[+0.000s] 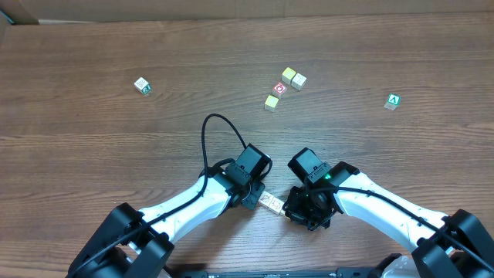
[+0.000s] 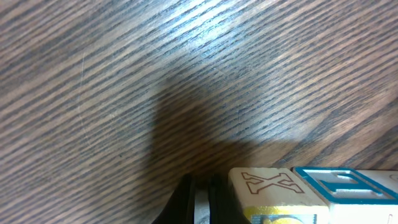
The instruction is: Flip 4 blocks
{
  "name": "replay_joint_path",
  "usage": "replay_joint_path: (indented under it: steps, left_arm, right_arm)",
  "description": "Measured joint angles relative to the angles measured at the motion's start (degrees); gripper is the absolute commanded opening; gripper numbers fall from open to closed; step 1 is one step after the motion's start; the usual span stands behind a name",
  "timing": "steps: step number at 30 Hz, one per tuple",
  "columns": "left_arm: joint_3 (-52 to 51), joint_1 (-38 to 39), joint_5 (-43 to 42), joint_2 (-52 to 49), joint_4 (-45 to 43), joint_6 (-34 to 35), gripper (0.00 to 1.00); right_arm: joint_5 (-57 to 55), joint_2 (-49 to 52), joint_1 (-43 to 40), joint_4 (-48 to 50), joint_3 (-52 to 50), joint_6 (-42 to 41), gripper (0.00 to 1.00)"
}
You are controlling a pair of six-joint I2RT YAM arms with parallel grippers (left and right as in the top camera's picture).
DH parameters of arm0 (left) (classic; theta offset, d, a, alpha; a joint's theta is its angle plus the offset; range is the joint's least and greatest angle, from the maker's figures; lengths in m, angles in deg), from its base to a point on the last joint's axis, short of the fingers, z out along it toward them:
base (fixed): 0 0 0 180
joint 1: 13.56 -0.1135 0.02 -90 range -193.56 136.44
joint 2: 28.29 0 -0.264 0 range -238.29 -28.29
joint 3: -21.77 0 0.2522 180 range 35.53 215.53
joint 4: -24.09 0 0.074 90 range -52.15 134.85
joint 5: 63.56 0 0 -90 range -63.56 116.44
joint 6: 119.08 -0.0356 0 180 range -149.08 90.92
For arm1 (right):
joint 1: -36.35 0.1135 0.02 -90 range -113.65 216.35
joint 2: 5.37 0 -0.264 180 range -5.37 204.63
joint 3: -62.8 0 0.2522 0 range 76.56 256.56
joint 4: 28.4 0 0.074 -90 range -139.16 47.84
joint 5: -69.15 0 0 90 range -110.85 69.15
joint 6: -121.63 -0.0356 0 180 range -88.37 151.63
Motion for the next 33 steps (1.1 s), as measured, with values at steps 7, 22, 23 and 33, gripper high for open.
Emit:
replay_joint_path:
  steps: [7, 22, 23, 33]
  left_arm:
    - [0.1, 0.0, 1.1, -0.1, 0.0, -2.1, 0.04]
    - [0.1, 0.0, 3.0, -0.2, -0.6, -4.7, 0.04]
    - [0.1, 0.0, 3.1, -0.2, -0.7, -5.0, 0.04]
    - [0.0, 0.0, 4.2, -0.4, -1.9, -8.9, 0.04]
  right_arm:
    - [0.0, 0.0, 1.1, 0.1, 0.0, -2.5, 0.04]
    - [0.0, 0.0, 4.5, 2.1, 0.0, -7.5, 0.04]
    - [0.0, 0.0, 4.5, 2.1, 0.0, -7.6, 0.04]
    - [-0.1, 0.0, 4.5, 3.0, 0.0, -5.4, 0.04]
